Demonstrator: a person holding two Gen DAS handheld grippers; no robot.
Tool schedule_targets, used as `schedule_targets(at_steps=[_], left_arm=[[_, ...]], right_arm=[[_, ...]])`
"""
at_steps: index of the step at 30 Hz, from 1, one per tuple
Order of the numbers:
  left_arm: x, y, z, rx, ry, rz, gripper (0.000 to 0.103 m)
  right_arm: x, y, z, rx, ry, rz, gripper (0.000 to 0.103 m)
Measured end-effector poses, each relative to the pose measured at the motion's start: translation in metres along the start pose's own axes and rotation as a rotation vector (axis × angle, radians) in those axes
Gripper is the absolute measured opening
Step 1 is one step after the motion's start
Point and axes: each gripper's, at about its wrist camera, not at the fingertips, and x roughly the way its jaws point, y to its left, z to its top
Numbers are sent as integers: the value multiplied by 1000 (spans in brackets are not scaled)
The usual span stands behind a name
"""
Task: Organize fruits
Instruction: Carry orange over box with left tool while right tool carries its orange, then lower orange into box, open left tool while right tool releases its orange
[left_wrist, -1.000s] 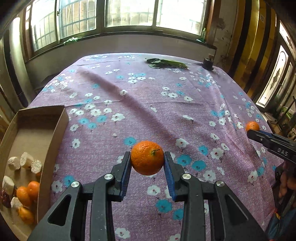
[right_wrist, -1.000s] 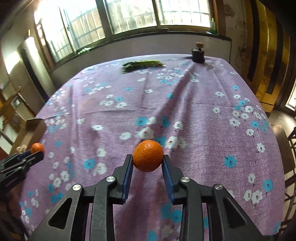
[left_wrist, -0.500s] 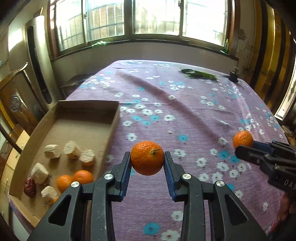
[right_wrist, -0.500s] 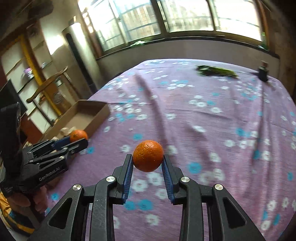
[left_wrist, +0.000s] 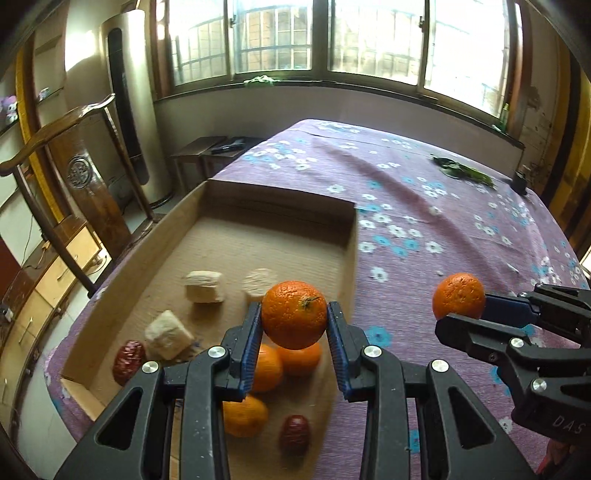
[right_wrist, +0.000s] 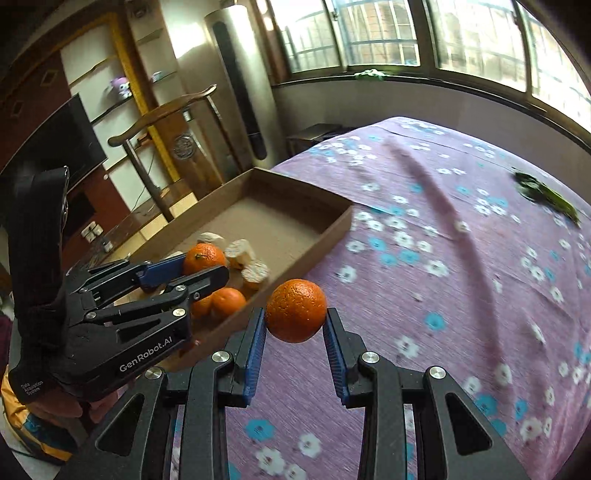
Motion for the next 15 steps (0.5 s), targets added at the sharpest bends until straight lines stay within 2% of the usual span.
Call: schedule_targets(at_steps=[8, 15], left_arm=[[13, 46, -4, -65, 42, 62, 33], [19, 59, -5, -71, 43, 102, 33]], right_arm=[[49, 26, 15, -76, 79, 39, 35], [74, 39, 22, -95, 114, 96, 35]])
